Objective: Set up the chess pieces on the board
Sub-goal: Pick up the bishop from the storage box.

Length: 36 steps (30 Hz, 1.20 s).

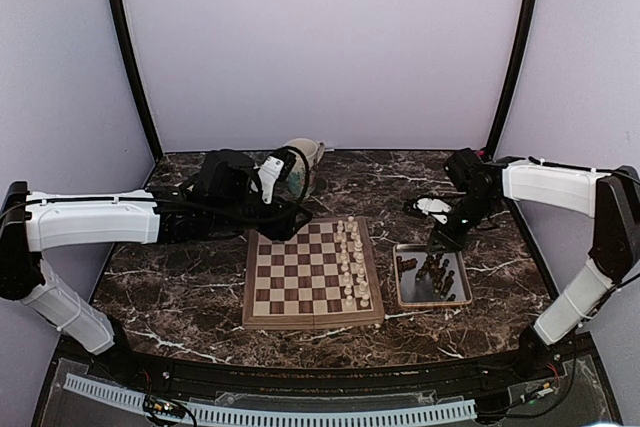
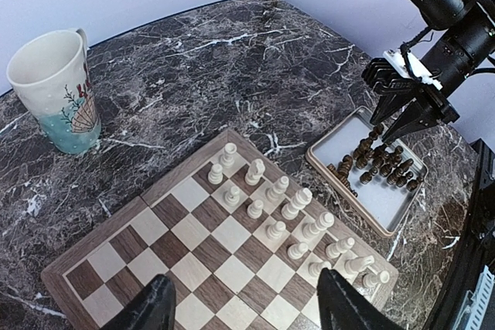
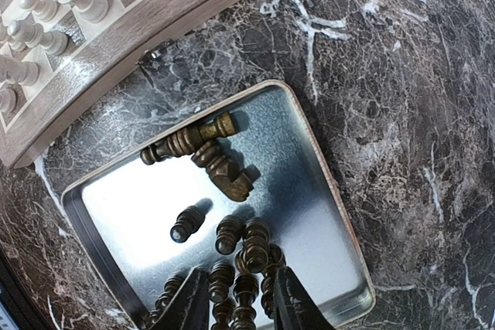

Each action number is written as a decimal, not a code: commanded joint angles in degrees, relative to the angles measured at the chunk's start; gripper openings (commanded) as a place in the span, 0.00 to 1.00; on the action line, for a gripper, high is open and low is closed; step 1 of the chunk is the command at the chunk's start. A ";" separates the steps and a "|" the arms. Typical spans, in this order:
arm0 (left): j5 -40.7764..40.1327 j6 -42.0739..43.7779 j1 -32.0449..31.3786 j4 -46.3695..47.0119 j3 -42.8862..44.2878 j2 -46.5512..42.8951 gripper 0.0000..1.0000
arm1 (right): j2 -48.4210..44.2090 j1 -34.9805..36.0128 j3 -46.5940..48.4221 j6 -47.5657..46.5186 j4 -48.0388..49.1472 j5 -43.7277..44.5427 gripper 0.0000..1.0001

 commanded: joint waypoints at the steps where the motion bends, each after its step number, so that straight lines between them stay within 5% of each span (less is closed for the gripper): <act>1: 1.05 -0.34 0.14 0.73 0.41 0.89 0.65 | 0.94 0.60 0.86 0.57 -0.09 2.32 0.30; 24: 1.94 -0.64 0.14 0.88 0.23 2.39 0.65 | 8.05 2.55 2.92 1.04 -0.13 6.17 0.21; 36: 1.89 -0.63 0.14 0.63 -0.22 2.63 0.64 | 2.91 2.57 7.62 1.94 -3.81 3.41 0.03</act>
